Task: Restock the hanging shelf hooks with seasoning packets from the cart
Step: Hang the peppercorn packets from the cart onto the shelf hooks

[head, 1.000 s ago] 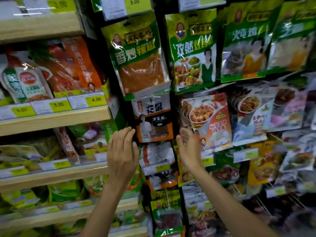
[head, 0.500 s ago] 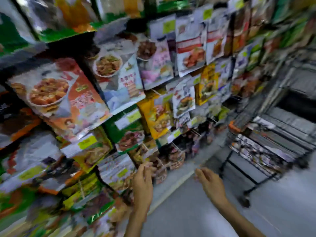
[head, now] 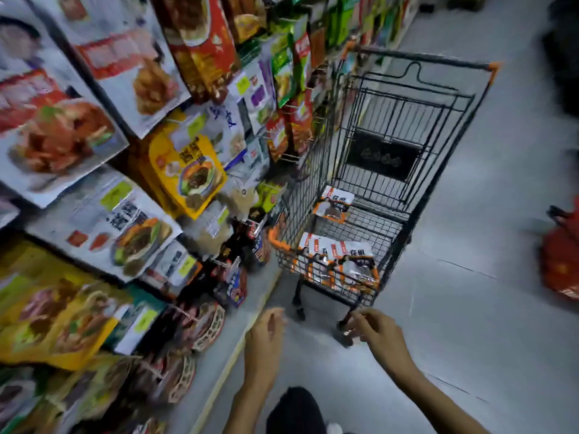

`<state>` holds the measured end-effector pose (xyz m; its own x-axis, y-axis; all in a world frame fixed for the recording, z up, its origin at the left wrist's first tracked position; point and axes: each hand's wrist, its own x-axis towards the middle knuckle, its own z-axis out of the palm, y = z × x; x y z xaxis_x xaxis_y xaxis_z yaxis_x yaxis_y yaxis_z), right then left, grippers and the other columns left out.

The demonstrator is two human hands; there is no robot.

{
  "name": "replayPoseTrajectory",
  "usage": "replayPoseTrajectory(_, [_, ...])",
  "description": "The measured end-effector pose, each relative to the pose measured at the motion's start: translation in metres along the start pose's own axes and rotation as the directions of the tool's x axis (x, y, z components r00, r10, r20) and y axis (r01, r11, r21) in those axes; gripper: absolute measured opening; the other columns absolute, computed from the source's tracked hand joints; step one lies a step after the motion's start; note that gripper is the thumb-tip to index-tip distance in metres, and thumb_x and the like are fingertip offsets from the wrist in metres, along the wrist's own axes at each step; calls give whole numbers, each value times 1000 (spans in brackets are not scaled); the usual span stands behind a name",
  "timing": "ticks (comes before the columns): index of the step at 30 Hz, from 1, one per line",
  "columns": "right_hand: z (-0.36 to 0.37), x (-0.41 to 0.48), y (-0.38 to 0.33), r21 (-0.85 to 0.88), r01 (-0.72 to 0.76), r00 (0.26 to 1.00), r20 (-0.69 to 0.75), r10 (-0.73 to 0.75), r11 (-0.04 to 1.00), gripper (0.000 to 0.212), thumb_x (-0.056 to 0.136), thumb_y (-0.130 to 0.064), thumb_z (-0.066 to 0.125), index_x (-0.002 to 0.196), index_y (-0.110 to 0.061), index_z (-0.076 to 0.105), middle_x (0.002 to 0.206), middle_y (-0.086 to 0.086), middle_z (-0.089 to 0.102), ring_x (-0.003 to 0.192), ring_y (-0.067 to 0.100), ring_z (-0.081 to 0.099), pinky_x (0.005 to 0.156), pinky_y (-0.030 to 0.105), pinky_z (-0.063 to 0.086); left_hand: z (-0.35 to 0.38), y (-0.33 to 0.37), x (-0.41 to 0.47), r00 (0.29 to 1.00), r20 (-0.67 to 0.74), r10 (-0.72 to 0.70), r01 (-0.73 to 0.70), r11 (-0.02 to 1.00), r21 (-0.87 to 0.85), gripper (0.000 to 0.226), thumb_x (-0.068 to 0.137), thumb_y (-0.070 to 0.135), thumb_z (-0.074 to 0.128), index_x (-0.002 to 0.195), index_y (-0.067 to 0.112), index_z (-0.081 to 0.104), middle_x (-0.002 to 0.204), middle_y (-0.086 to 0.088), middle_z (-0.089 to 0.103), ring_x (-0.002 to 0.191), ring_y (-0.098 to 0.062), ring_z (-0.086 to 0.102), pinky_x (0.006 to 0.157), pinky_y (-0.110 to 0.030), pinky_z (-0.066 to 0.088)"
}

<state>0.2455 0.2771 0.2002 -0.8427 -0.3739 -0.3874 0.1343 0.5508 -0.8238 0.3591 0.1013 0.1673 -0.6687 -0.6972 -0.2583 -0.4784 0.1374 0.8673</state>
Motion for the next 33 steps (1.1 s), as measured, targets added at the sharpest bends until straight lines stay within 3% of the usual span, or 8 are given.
replayPoseTrajectory(6, [-16, 98, -8, 132, -95, 986, -127, 112, 987, 19, 97, -13, 53, 85, -11, 67, 77, 21, 69, 62, 23, 62, 52, 19, 48, 32, 33, 113, 994, 105, 26, -39, 991, 129, 18, 100, 18, 47, 97, 30, 61, 87, 7, 70, 84, -16, 66, 72, -31, 49])
replayPoseTrajectory(9, [-20, 153, -8, 87, -143, 966, -206, 158, 986, 20, 97, -17, 53, 86, -8, 68, 76, 10, 72, 69, 18, 66, 67, 31, 52, 46, 49, 178, 985, 164, 55, -89, 974, 209, 17, 99, 20, 48, 101, 24, 64, 89, 3, 68, 83, -17, 62, 67, -30, 44])
replayPoseTrajectory(13, [-21, 227, -2, 122, -190, 930, -295, 218, 974, 17, 97, -17, 53, 87, -15, 67, 75, -8, 66, 70, 4, 62, 64, 15, 46, 59, 72, 263, 982, 167, 89, -136, 947, 290, 19, 99, 16, 48, 108, 15, 65, 100, -10, 68, 91, -27, 63, 71, -26, 40])
replayPoseTrajectory(18, [-7, 317, 34, 123, -306, 895, -302, 329, 944, 20, 98, -22, 53, 99, -7, 66, 90, 10, 68, 80, 25, 62, 73, 35, 51, 72, 83, 356, 983, 59, 176, -183, 857, 482, 32, 97, 20, 52, 126, 9, 57, 126, -16, 57, 117, -34, 53, 95, -42, 45])
replayPoseTrajectory(23, [7, 386, 95, 24, -418, 870, -279, 408, 908, 13, 94, -18, 60, 99, -7, 64, 89, 10, 69, 60, 11, 53, 43, 6, 36, 103, 64, 415, 992, 83, 99, -128, 856, 501, 50, 94, 23, 56, 139, 4, 40, 137, -18, 49, 124, -35, 47, 98, -44, 42])
replayPoseTrajectory(26, [15, 410, 139, -78, -510, 840, -262, 476, 857, 15, 89, -16, 65, 102, -8, 67, 98, 12, 70, 76, 18, 58, 56, 10, 38, 117, 46, 432, 984, 118, 132, -173, 858, 484, 46, 95, 20, 56, 137, 5, 41, 124, -17, 57, 110, -32, 55, 82, -33, 42])
replayPoseTrajectory(30, [27, 423, 175, -130, -673, 734, -235, 637, 728, 45, 81, -27, 74, 110, 3, 57, 109, 19, 62, 104, 33, 61, 88, 43, 52, 126, 26, 442, 958, 190, 213, -281, 824, 492, 41, 99, 22, 46, 137, 8, 40, 120, -14, 58, 106, -27, 56, 79, -31, 41])
replayPoseTrajectory(33, [37, 423, 181, -311, -695, 719, -318, 618, 648, 67, 78, -36, 77, 123, 3, 46, 122, 19, 52, 115, 33, 51, 97, 44, 47, 128, 20, 442, 953, 182, 243, -303, 808, 505, 40, 101, 24, 41, 138, 9, 38, 120, -14, 58, 104, -28, 57, 78, -32, 42])
